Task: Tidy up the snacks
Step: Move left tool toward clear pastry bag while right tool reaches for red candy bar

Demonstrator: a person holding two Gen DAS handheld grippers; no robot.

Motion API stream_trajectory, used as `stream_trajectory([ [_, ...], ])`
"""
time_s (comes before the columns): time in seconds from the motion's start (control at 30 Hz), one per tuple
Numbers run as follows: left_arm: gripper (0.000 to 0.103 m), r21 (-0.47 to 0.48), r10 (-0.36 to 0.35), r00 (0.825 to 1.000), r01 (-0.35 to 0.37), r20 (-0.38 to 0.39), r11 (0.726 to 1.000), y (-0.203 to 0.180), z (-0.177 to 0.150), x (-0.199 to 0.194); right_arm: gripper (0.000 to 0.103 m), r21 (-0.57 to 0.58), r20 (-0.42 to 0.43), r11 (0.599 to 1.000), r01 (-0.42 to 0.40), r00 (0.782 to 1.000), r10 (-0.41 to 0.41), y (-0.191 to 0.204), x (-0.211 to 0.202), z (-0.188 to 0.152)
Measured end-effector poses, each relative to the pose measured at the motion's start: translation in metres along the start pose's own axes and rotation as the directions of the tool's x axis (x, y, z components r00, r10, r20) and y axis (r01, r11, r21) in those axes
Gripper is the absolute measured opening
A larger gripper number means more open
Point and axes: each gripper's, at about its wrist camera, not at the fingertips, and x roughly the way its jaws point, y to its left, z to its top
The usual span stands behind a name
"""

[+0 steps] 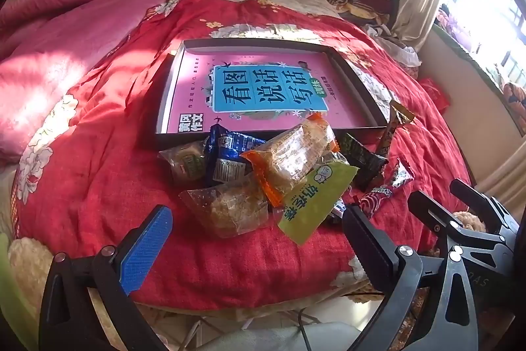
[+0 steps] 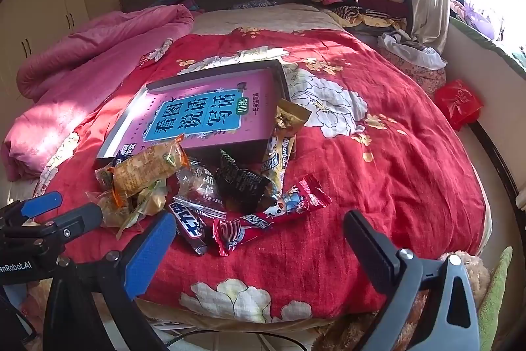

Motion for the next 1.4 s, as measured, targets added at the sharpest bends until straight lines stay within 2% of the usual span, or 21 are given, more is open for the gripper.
stream_trajectory([
  [0.83, 0.103, -0.009, -0.002, 1.0, 0.002, -0.013, 1.0, 0.003, -0.001, 0.003, 0.103, 0.0, -0.005, 1.0, 0.0, 1.0, 0.0, 0.0, 0.001, 0.001],
  [1.0, 0.103, -0.016, 0.013, 1.0, -0.013, -0.026, 1.0, 0.008, 0.0, 0.007, 0.103, 0.017, -0.023, 1.0, -0.003, 1.0, 0.003, -0.003, 0.007, 0.002],
  [1.23, 0.103, -0.091, 0.03, 0.995, -0.038, -0.091, 0.995, 0.041, -0.004, 0.024, 0.103, 0.078, -0.079, 0.997, -0.009, 0.997, 0.015, -0.016, 0.021, 0.0],
  [1.27, 0.103, -0.1, 0.016, 0.998, -0.023, -0.068, 0.995, 0.044, -0.004, 0.027, 0.103, 0.091, -0.087, 0.996, -0.009, 0.996, 0.017, -0.018, 0.023, -0.001],
  [1.33, 0.103, -0.09, 0.029, 0.998, -0.034, -0.057, 0.995, 0.047, -0.004, 0.031, 0.103, 0.113, -0.104, 0.994, -0.01, 0.994, 0.022, -0.023, 0.028, -0.001],
  [1.4, 0.102, -0.087, 0.028, 0.996, -0.036, -0.089, 0.996, 0.046, -0.004, 0.038, 0.103, 0.124, -0.131, 0.992, -0.002, 0.991, 0.019, -0.025, 0.035, -0.002],
])
